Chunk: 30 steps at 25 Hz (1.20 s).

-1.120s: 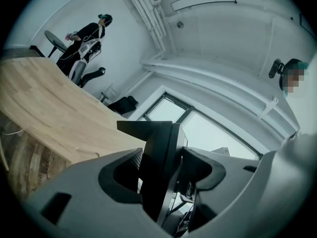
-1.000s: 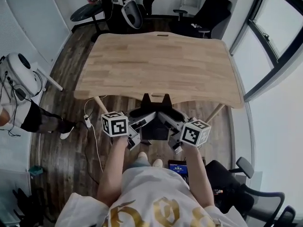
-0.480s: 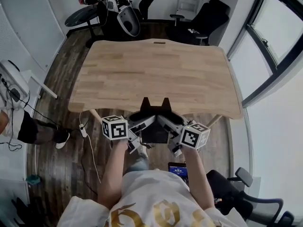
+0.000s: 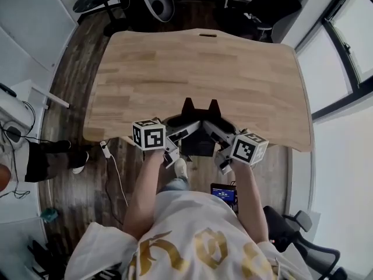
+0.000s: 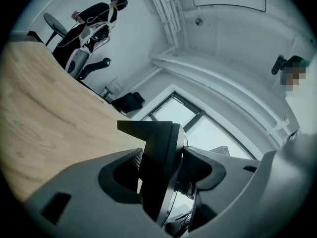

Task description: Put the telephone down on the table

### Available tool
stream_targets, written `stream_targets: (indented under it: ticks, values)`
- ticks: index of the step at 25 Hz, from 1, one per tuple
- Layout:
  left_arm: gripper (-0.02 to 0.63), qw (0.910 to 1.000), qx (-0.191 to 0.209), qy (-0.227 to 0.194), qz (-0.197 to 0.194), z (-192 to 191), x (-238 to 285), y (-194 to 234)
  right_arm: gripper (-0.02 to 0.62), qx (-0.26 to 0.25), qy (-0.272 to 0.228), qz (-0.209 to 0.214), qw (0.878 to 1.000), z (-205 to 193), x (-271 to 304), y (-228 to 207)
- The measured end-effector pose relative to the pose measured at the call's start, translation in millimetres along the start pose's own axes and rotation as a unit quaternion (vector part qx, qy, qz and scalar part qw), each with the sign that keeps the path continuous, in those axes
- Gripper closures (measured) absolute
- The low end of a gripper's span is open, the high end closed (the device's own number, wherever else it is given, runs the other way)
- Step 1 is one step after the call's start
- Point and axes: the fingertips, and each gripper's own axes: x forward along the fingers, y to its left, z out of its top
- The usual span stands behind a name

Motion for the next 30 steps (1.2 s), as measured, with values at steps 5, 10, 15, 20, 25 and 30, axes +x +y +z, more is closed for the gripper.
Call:
stream_targets:
  ticks: [5,10,15,20,25,30]
  values:
    - [0.367,0.9999,0.004,0.008,0.006,9,5,33,0.365,0.012,-0.001,0.003,1.0,-1,27,-22]
    - [0.367,0.9998,-0.006,0.019,0.003,62,17,85,0.365,0.029,0.004,-0.012,0.999,31,87,-51]
    - [0.367,0.9995,-0.022,0.024,-0.005,74,20,114,0.365,0.03,0.008,-0.025,0.999,33,113,-68]
    - [0.367,0.9995,-0.016,0.024,-0.016,89,23,124,0.365,0.022,0.005,-0.034,0.999,44,126,-73]
    - [0.367,0.9989,-0.018,0.035,-0.027,87,30,125,0.365,0.025,0.0,-0.045,0.999,45,122,-77]
    - [0.367,0.9988,-0.012,0.041,-0.023,99,51,134,0.365,0.029,-0.006,-0.038,0.999,61,127,-98]
